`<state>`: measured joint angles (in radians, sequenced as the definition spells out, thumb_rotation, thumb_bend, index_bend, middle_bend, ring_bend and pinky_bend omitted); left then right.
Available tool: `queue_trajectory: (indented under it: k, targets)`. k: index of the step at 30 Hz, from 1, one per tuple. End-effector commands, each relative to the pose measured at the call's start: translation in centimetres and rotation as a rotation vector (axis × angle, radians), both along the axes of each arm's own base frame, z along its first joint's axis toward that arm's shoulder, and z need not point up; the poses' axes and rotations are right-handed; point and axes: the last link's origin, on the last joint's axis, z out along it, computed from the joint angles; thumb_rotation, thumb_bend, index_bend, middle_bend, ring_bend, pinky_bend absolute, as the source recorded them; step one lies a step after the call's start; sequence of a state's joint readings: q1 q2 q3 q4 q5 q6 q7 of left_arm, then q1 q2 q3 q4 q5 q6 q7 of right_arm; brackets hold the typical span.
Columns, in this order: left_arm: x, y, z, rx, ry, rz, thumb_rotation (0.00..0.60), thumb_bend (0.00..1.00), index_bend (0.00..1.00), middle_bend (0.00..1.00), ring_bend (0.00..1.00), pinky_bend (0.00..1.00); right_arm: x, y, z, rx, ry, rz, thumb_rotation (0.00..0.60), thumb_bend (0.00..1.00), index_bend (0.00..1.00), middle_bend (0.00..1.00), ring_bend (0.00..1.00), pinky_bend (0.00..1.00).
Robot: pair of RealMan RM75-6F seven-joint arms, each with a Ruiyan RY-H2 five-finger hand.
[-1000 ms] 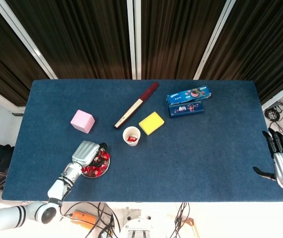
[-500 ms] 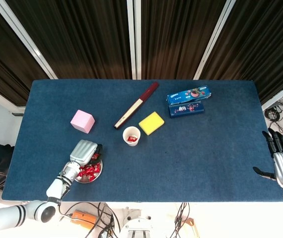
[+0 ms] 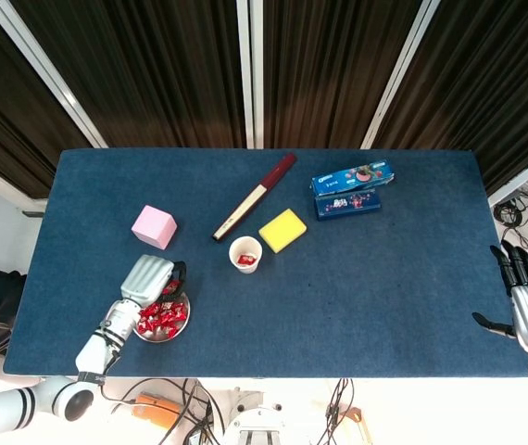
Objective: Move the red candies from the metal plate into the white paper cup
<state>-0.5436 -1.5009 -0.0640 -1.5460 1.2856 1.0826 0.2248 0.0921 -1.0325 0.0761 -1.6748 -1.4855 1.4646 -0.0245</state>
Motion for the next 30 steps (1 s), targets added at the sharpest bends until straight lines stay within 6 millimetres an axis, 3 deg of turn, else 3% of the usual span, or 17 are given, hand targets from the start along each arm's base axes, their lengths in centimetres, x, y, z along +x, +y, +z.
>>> queue_trajectory:
  k: [1, 4, 10, 17, 20, 30]
  targets:
    - [0.3, 0.1, 0.9, 0.028, -0.021, -0.013, 0.583, 0.44, 0.62, 1.00, 0.94, 0.89, -0.1, 0.1, 0.0, -0.002, -0.001, -0.001, 0.600, 0.02, 0.00, 0.00, 0.00, 0.00]
    - [1.2, 0.5, 1.6, 0.047, -0.058, -0.028, 0.586, 0.44, 0.62, 1.00, 0.94, 0.89, -0.1, 0.1, 0.0, -0.003, -0.002, 0.000, 0.600, 0.02, 0.00, 0.00, 0.00, 0.00]
    - [5.7, 3.3, 2.1, 0.050, -0.142, -0.100, 0.595, 0.44, 0.62, 1.00, 0.94, 0.89, -0.1, 0.1, -0.1, 0.002, -0.005, 0.008, 0.600, 0.02, 0.00, 0.00, 0.00, 0.00]
    - [11.5, 6.7, 0.7, 0.000, -0.185, -0.157, 0.596, 0.44, 0.62, 1.00, 0.94, 0.89, -0.7, 0.4, 0.6, -0.017, -0.006, -0.011, 0.600, 0.02, 0.00, 0.00, 0.00, 0.00]
    - [12.9, 7.7, -0.5, -0.027, -0.169, -0.158, 0.595, 0.44, 0.62, 1.00, 0.94, 0.89, -1.0, 0.5, 0.8, -0.022, -0.009, -0.019, 0.600, 0.02, 0.00, 0.00, 0.00, 0.00]
    - [13.2, 8.4, -2.9, -0.055, -0.080, -0.132, 0.596, 0.40, 0.60, 1.00, 0.94, 0.89, -1.7, 0.5, 1.1, -0.024, -0.014, -0.037, 0.600, 0.02, 0.00, 0.00, 0.00, 0.00]
